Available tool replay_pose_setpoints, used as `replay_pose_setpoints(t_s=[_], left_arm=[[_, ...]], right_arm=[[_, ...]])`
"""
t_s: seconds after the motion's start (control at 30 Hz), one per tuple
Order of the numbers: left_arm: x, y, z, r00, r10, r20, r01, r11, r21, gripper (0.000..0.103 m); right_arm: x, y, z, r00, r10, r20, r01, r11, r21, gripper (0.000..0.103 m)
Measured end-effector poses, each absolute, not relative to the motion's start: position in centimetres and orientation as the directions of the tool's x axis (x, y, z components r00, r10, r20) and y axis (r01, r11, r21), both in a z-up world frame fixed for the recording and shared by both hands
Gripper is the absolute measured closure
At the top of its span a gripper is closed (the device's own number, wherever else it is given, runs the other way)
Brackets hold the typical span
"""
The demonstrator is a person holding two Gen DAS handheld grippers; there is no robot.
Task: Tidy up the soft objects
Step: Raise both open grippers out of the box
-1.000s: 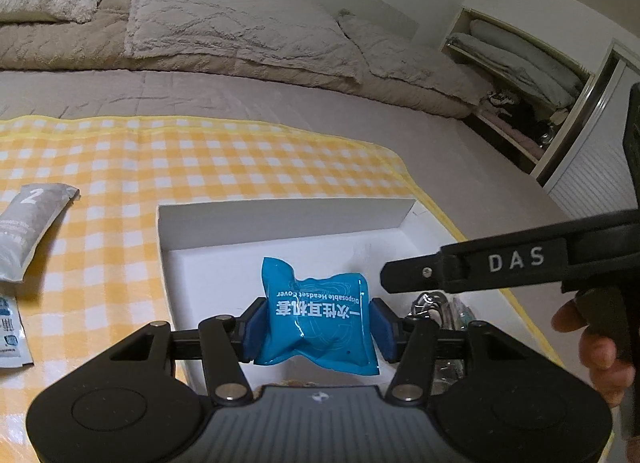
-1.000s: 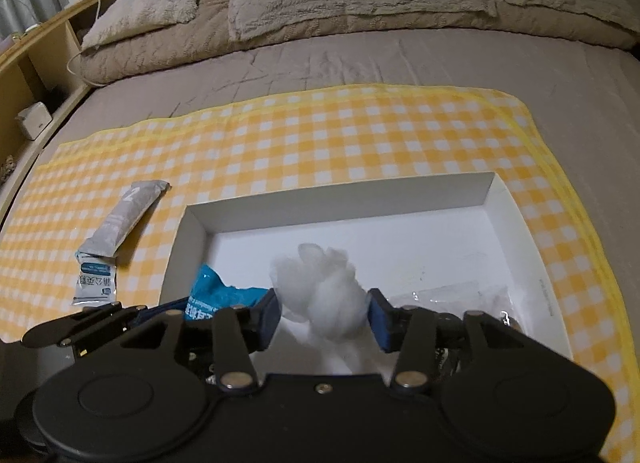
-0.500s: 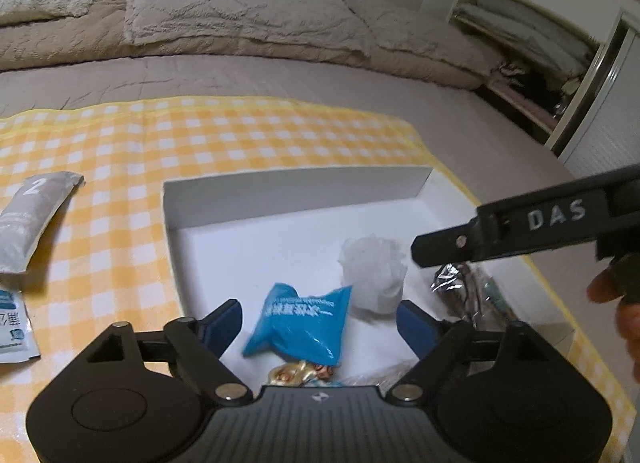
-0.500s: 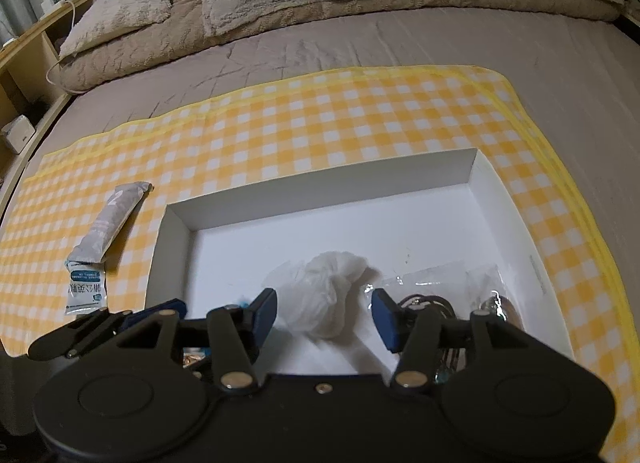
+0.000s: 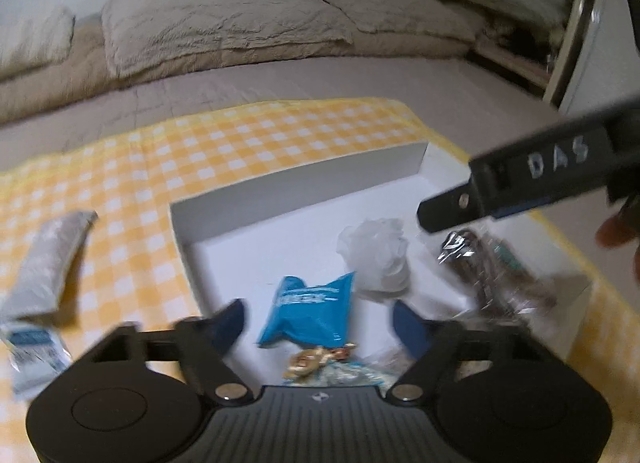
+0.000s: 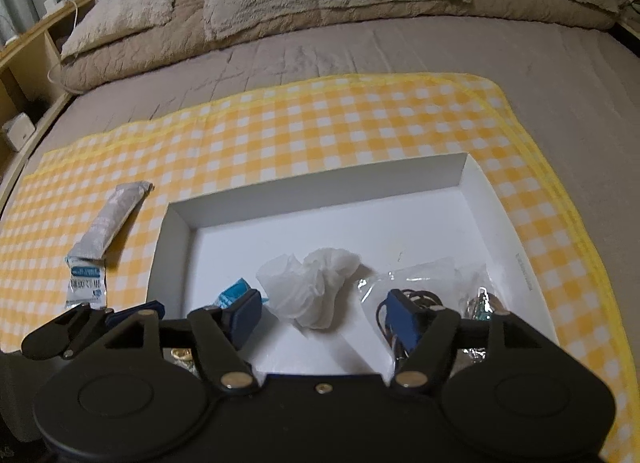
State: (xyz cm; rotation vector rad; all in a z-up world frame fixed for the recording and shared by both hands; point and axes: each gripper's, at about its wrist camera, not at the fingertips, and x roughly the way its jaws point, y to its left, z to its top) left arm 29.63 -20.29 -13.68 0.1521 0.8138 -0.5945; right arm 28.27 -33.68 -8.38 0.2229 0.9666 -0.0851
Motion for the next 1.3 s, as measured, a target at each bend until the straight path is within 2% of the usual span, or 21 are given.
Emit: replay_pose_setpoints(t_s=[0.27, 0.5, 0.57, 0.63, 0.73, 0.97, 1.03, 1.3], left_arm=[[30.6, -20.8, -15.2, 0.564, -0.353, -0.747, 0.563, 0.826, 0.034, 0.041], [30.8, -20.6, -14.7, 0.589, -0.348, -0.73, 0.542, 0.839, 0.037, 0.041], [30.8, -20.5, -14.4, 0.59, -0.357, -0.724, 0.546, 0.837, 0.032, 0.037], [30.7, -20.4, -14.1, 0.583, -0.376, -0.72, 0.553, 0.833, 0.013, 0.026], [30.4, -20.3, -13.6, 0.575, -0.399, -0.714, 0.561, 0.828, -0.011, 0.021], [29.5, -19.9, -11.9, 0.571, -0.431, -0.698, 0.555, 0.83, -0.058, 0.015], [29.2, -19.6, -11.3, 0.572, -0.44, -0.693, 0.542, 0.836, -0.083, 0.011], [28.3, -17.9, -9.1, 0.599, -0.442, -0.668, 0.505, 0.856, -0.113, 0.006]], right_arm=[[28.6, -33.6, -8.2, 0.574, 0.04, -0.818, 0.172, 0.971, 0.168, 0.033], [29.1, -33.8, -8.8, 0.565, 0.041, -0.824, 0.165, 0.973, 0.161, 0.035], [29.3, -33.8, -8.8, 0.565, 0.043, -0.824, 0.166, 0.972, 0.165, 0.036], [29.3, -33.9, -8.8, 0.565, 0.046, -0.824, 0.165, 0.972, 0.166, 0.036], [29.2, -33.8, -8.7, 0.563, 0.046, -0.825, 0.159, 0.974, 0.162, 0.036], [28.0, -33.8, -7.7, 0.58, 0.04, -0.814, 0.159, 0.974, 0.161, 0.036], [27.5, -33.9, -7.2, 0.59, 0.038, -0.807, 0.157, 0.975, 0.161, 0.036], [25.4, -33.9, -6.1, 0.621, 0.01, -0.784, 0.141, 0.982, 0.124, 0.033]])
